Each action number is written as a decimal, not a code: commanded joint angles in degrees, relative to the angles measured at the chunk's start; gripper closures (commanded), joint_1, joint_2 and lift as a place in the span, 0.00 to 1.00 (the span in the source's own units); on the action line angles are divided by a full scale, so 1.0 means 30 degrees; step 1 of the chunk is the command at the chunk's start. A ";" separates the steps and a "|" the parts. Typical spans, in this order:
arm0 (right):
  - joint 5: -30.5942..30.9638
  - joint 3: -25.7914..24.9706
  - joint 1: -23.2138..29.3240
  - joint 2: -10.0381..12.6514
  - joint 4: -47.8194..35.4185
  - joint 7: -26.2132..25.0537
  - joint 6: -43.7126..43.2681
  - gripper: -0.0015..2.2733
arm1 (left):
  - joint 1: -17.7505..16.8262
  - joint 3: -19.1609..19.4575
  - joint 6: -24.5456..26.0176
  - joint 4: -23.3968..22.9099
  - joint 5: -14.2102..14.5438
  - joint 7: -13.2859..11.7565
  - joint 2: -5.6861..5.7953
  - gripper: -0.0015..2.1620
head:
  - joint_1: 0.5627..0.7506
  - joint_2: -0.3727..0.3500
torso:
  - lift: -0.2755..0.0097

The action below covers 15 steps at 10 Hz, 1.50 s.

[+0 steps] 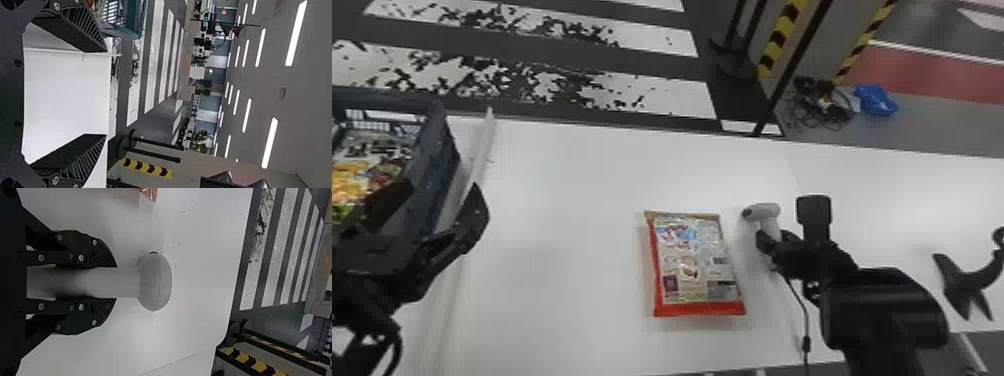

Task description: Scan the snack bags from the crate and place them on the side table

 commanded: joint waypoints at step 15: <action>0.0981 0.0991 0.7298 0.1147 -1.3794 0.2430 0.8559 0.90 | 0.0032 0.0112 0.0509 0.0291 0.0000 0.0001 -0.0206 0.05 | 0.70 0.30 | 0.64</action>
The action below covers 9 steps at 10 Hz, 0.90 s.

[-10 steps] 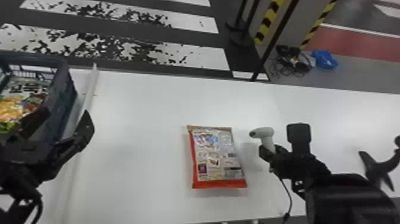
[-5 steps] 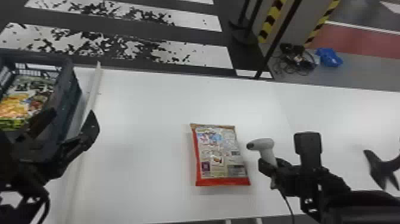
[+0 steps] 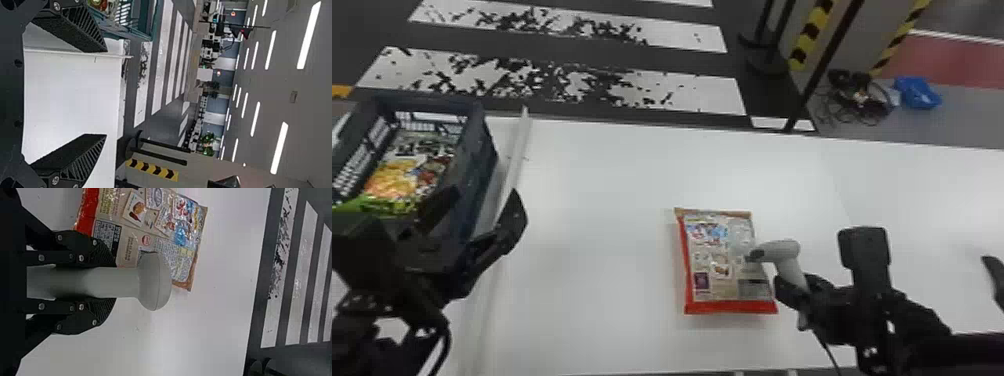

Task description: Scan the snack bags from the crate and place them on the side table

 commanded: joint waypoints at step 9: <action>0.0553 0.0596 -0.0232 0.0001 -0.0093 -0.0082 0.0238 0.90 | -0.0088 0.0049 0.0006 0.0117 0.0058 0.0028 -0.0031 0.05 | 0.70 0.36 | 0.64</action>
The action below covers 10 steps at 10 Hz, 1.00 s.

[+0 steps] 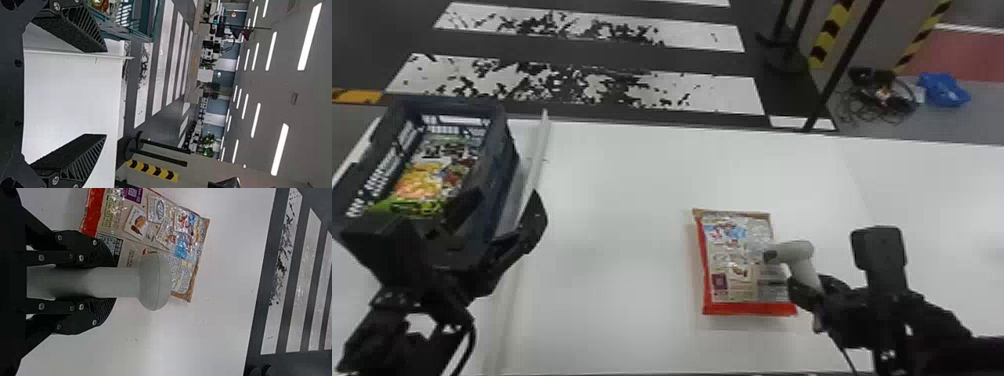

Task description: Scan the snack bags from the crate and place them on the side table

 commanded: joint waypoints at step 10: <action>-0.0228 -0.1314 -0.4953 -0.0719 0.9224 -0.2149 -0.6540 0.90 | 0.0147 -0.0088 0.0060 -0.0321 0.0033 -0.0059 0.0001 0.05 | 0.70 0.23 | 0.64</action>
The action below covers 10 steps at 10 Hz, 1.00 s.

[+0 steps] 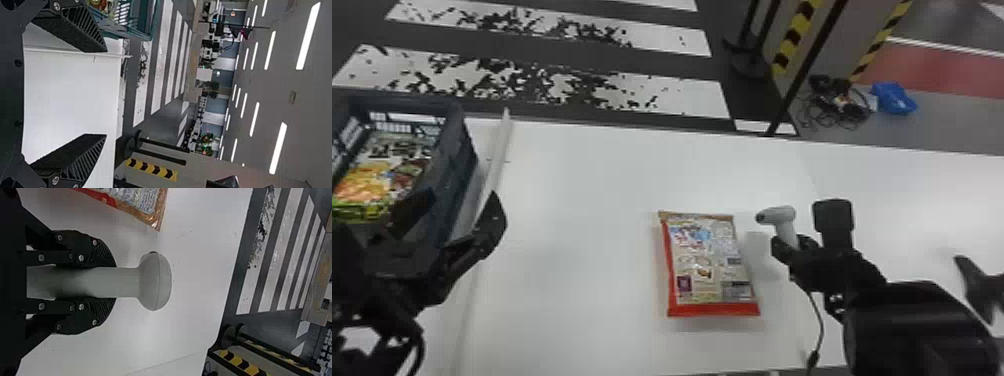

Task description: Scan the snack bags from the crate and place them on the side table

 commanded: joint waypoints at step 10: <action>-0.0215 0.0032 -0.1327 -0.0325 0.3620 -0.0475 -0.2912 0.59 | -0.0118 -0.0056 0.0176 0.0021 0.0000 0.0000 0.0029 0.05 | 0.70 0.19 | 0.64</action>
